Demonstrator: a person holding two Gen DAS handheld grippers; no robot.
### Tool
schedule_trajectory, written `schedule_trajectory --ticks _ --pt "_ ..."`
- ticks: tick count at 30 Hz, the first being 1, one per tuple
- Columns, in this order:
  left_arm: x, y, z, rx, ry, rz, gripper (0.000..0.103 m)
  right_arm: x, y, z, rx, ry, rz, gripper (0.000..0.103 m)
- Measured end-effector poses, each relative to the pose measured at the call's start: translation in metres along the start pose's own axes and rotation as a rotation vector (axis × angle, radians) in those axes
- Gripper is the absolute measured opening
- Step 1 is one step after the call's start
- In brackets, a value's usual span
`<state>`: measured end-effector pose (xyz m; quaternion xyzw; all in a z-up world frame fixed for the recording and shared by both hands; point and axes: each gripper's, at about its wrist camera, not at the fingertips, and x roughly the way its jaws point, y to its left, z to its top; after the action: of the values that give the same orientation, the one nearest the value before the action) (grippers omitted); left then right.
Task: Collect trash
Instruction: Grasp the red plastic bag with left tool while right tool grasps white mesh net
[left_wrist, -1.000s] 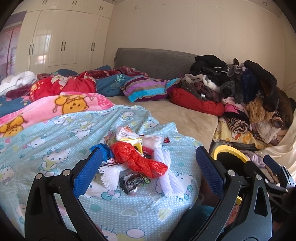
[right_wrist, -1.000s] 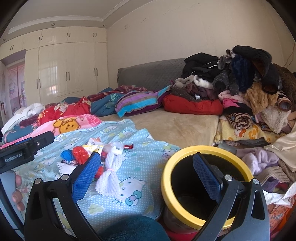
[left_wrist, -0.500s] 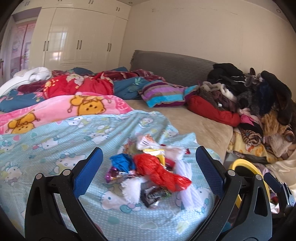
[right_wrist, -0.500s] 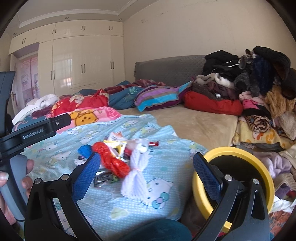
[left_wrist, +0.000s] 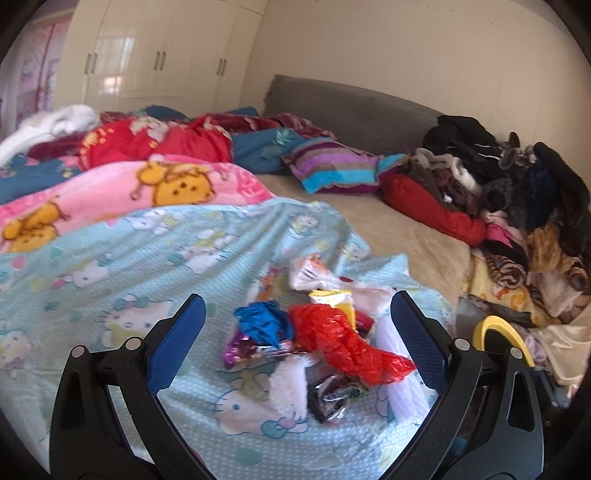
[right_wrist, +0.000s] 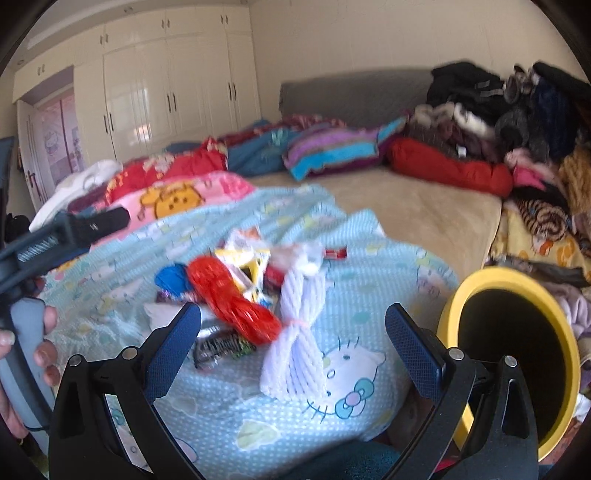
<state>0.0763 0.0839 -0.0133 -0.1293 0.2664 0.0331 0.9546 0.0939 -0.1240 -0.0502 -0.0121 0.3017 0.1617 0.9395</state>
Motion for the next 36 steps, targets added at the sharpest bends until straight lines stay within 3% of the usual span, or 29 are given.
schedule_trajectory --ticks 8,13,19,24,27,32,36 --pt "0.043 -0.019 0.001 0.019 0.118 -0.022 0.092 0.028 -0.022 -0.012 0.018 0.112 -0.020 0.097" --pt "0.070 -0.029 -0.001 0.033 0.179 -0.021 0.092 0.050 -0.029 -0.019 0.067 0.220 0.045 0.097" --pt "0.096 -0.022 -0.007 -0.011 0.260 0.012 0.080 0.079 -0.016 -0.023 0.042 0.343 0.100 0.095" --pt "0.105 -0.017 -0.014 -0.043 0.302 -0.005 0.071 0.098 -0.014 -0.034 0.053 0.438 0.111 0.057" --pt "0.106 -0.016 -0.018 -0.065 0.314 -0.018 0.054 0.096 -0.019 -0.039 0.081 0.436 0.139 0.044" --pt "0.110 -0.018 -0.022 -0.070 0.327 -0.017 0.022 0.085 -0.022 -0.039 0.076 0.401 0.154 0.031" --pt "0.099 -0.024 -0.021 -0.065 0.291 -0.039 0.015 0.078 -0.021 -0.037 0.080 0.367 0.156 0.029"
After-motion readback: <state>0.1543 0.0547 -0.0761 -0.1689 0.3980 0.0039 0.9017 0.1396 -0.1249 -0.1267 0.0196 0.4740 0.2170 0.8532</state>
